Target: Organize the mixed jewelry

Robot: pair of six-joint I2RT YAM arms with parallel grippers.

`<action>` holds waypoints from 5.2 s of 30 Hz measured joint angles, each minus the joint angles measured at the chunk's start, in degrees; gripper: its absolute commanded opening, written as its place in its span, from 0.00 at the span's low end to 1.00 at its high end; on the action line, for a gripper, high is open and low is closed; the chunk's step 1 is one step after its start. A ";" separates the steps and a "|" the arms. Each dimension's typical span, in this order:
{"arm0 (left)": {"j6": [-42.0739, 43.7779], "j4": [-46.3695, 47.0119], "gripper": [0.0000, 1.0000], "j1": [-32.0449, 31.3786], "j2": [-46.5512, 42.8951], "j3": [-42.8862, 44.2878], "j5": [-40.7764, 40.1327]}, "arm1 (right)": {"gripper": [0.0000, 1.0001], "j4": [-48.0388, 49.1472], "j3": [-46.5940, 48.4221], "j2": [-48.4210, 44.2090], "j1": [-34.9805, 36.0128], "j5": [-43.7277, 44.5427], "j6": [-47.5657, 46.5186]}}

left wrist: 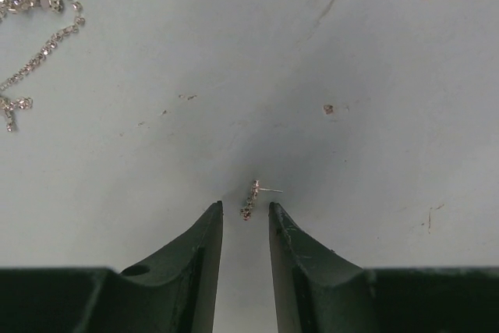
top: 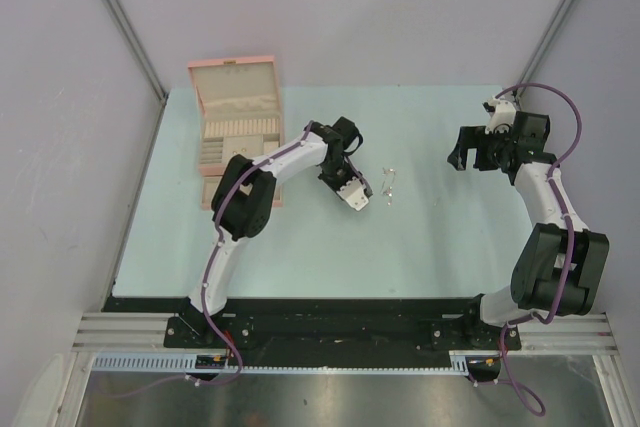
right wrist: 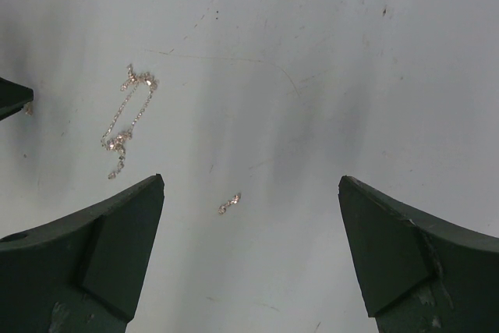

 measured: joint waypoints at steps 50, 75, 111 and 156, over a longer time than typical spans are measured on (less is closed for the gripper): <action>4.55 -8.28 0.05 -2.08 4.07 7.02 -5.55 | 1.00 -0.02 0.00 0.33 -1.11 -0.44 -0.13; -10.60 -2.38 0.00 -3.08 -0.44 -0.39 -5.25 | 1.00 -0.02 0.00 0.33 -1.49 -0.90 -0.13; -43.89 35.04 0.00 4.83 -26.34 -29.00 -32.22 | 1.00 -0.02 0.00 0.33 -2.12 -1.66 -0.09; -48.98 43.76 0.00 20.90 -24.74 -33.53 -39.85 | 1.00 -0.02 0.00 0.31 -2.12 -3.89 0.11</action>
